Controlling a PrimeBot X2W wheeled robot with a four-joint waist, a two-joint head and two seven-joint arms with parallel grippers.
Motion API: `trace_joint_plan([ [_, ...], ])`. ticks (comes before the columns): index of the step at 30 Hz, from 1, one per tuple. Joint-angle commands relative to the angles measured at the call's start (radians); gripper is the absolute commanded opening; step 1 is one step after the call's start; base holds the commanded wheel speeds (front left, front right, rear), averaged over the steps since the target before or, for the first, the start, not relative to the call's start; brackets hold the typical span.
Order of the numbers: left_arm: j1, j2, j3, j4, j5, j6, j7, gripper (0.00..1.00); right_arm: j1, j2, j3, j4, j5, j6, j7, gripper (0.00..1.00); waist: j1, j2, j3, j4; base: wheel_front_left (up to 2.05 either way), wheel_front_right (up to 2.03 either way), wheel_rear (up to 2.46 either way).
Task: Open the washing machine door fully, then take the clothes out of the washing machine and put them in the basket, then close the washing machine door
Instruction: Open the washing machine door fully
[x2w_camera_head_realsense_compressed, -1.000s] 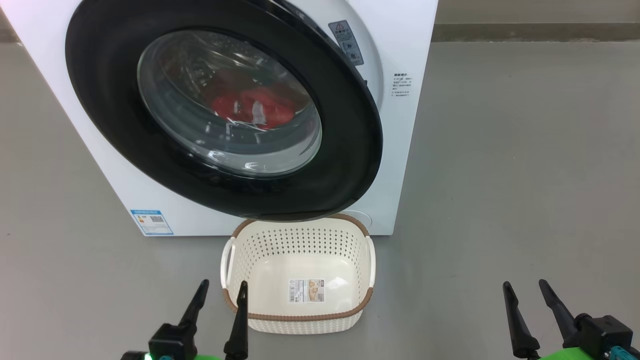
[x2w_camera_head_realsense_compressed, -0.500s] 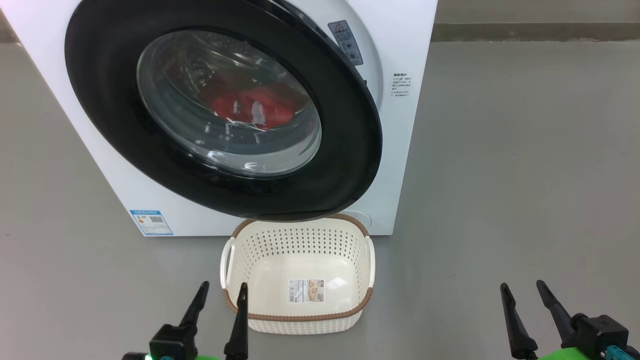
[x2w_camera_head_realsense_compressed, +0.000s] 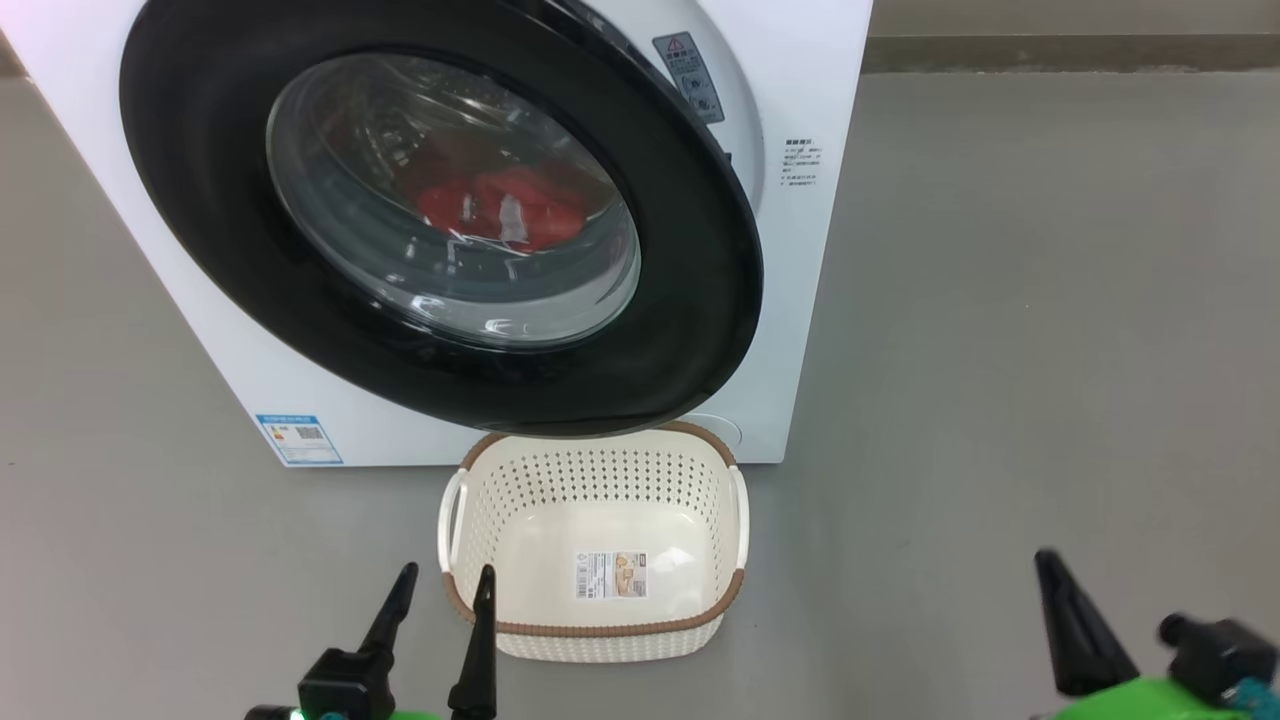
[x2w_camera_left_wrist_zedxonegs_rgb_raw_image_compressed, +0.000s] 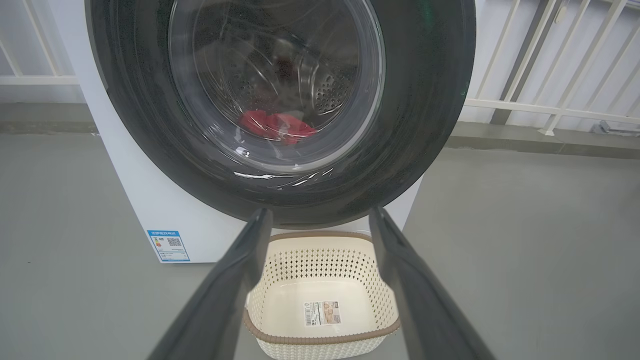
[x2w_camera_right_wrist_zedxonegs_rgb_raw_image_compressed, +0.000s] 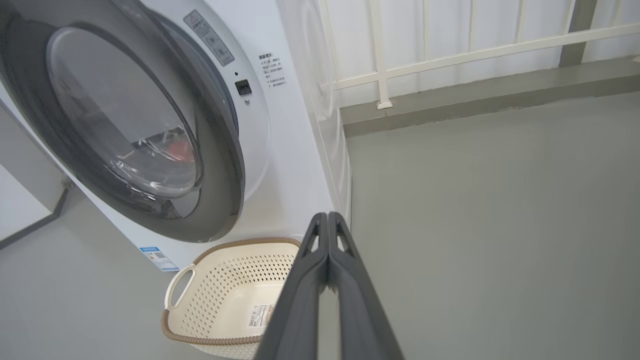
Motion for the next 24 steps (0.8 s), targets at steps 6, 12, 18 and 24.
trace_joint_plan([
  [6, -0.039, 0.003, 0.029, -0.038, -0.005, 0.004, -0.009, 1.00, -0.136, -0.014, 0.021, -0.045, 0.392, 0.001, 0.006, 0.00, 0.0000, 0.0000, 0.029, 0.003, 0.00, 0.00, 0.00],
  [12, -0.074, -0.002, 0.013, -0.050, 0.003, 0.007, -0.009, 1.00, -0.258, -0.014, -0.016, -0.063, 0.761, 0.001, 0.074, 0.00, 0.0000, 0.0000, 0.073, 0.016, 0.00, 0.00, 0.00],
  [18, -0.109, -0.005, 0.004, -0.061, 0.009, 0.005, -0.009, 1.00, -0.398, -0.027, -0.093, -0.002, 1.023, 0.001, 0.183, 0.00, 0.0000, 0.0000, 0.117, 0.035, 0.00, 0.00, 0.00],
  [24, -0.136, -0.008, -0.002, -0.073, 0.015, 0.005, -0.009, 1.00, -0.537, -0.045, -0.138, 0.102, 1.170, 0.001, 0.277, 0.00, 0.0000, 0.0000, 0.156, 0.054, 0.00, 0.00, 0.00],
])
